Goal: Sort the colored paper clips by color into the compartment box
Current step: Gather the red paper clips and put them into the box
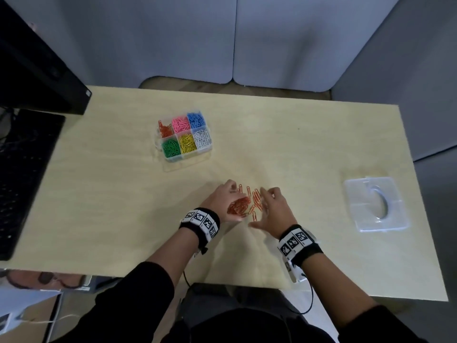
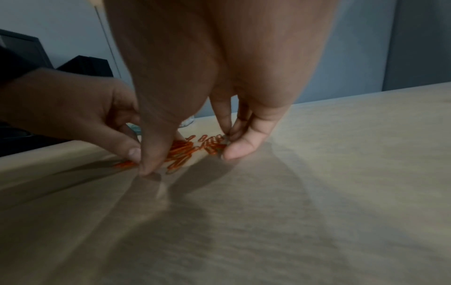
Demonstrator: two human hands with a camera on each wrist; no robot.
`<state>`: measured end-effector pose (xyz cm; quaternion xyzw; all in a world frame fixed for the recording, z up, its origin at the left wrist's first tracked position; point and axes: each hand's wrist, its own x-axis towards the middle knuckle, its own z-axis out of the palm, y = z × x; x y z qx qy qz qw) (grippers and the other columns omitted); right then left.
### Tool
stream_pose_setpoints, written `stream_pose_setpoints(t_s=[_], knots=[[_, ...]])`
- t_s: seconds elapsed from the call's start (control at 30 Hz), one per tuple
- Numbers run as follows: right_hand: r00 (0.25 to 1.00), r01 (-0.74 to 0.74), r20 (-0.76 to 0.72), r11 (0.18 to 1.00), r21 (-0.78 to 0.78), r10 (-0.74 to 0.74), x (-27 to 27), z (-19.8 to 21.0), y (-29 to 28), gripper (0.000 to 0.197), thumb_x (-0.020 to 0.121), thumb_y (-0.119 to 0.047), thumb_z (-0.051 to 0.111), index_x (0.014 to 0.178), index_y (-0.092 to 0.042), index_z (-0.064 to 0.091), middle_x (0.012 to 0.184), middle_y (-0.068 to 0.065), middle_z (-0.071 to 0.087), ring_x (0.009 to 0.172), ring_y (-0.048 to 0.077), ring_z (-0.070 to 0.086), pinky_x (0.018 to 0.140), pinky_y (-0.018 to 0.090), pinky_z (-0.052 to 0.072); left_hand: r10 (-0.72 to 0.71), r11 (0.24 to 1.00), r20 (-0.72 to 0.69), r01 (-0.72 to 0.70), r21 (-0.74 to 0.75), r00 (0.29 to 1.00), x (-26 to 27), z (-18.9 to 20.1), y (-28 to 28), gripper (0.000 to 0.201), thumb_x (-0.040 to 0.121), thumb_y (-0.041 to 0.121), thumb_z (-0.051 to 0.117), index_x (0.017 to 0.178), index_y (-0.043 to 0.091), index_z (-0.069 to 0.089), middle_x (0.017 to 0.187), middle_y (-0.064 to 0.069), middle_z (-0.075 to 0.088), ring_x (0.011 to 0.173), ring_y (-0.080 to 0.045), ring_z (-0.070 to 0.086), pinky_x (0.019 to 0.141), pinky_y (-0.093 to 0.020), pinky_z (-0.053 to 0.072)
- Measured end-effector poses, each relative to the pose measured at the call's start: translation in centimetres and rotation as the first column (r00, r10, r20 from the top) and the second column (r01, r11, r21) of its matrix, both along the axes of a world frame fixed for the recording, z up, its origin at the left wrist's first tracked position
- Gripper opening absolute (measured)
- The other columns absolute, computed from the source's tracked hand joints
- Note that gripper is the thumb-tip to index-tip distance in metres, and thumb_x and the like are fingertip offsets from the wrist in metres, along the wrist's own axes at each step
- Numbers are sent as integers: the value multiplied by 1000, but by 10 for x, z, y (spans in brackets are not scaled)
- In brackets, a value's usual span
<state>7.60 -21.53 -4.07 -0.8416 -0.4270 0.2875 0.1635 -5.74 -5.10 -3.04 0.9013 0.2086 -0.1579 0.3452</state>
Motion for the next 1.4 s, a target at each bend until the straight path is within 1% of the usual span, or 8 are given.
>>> stream_pose_setpoints(t_s=[0.27,0.47,0.6,0.77,0.83,0.93,1.13,1.4], knots=[[999,-30,-6,995,93,31,-13,-4,22,88,63,-42,88,138,-17,49,118,3,44,100,22,55,92,33,50,238,968,263,-250,14,935,-13,-5,-20,15,88,19,68,98,10,75,95,-2,57,76,-21,61,76,-37,54],[995,-100,34,981,168,96,-25,-5,40,31,81,-25,74,111,-17,70,104,6,52,80,24,58,72,38,52,401,913,304,-402,-64,864,-17,-6,-9,11,85,12,71,94,9,76,88,3,60,75,-8,53,74,-13,39],[975,-212,104,964,162,197,-27,-7,54,13,83,-12,70,94,-9,77,90,12,60,72,34,61,63,38,52,454,889,301,-446,-101,838,-28,-12,-1,11,80,9,74,91,11,77,87,1,64,77,-12,60,78,-24,50],[902,-377,181,919,-114,393,-17,6,80,19,88,-9,59,101,-8,73,96,11,67,89,31,65,77,36,50,507,861,299,-491,-133,808,-39,-12,15,12,76,7,78,88,9,78,85,-2,69,77,-16,63,76,-27,53],[940,-297,147,951,-88,308,-8,8,84,21,89,-7,56,92,-11,76,87,8,72,82,26,67,75,33,53,548,836,320,-523,-169,773,-44,-6,23,10,76,6,79,86,9,77,83,2,68,76,-13,64,74,-18,52],[982,18,-190,998,68,-4,13,9,80,9,82,-10,75,85,-15,81,71,-1,75,68,9,71,74,20,55,621,782,378,-579,-231,687,-50,11,42,9,78,6,78,86,9,77,83,3,68,74,-9,65,70,-15,53],[481,510,-820,860,-24,-309,30,38,96,25,76,7,78,98,12,71,93,27,72,87,34,72,81,32,60,600,760,497,-640,-110,627,-48,50,127,11,80,9,77,91,9,75,89,0,68,80,-11,64,76,-20,54],[367,567,-918,819,90,-153,38,90,180,19,83,6,68,101,10,70,90,15,74,79,19,70,71,21,57,530,761,454,-638,118,716,-16,55,247,8,78,9,78,86,9,77,87,-3,69,79,-17,63,81,-35,56]])
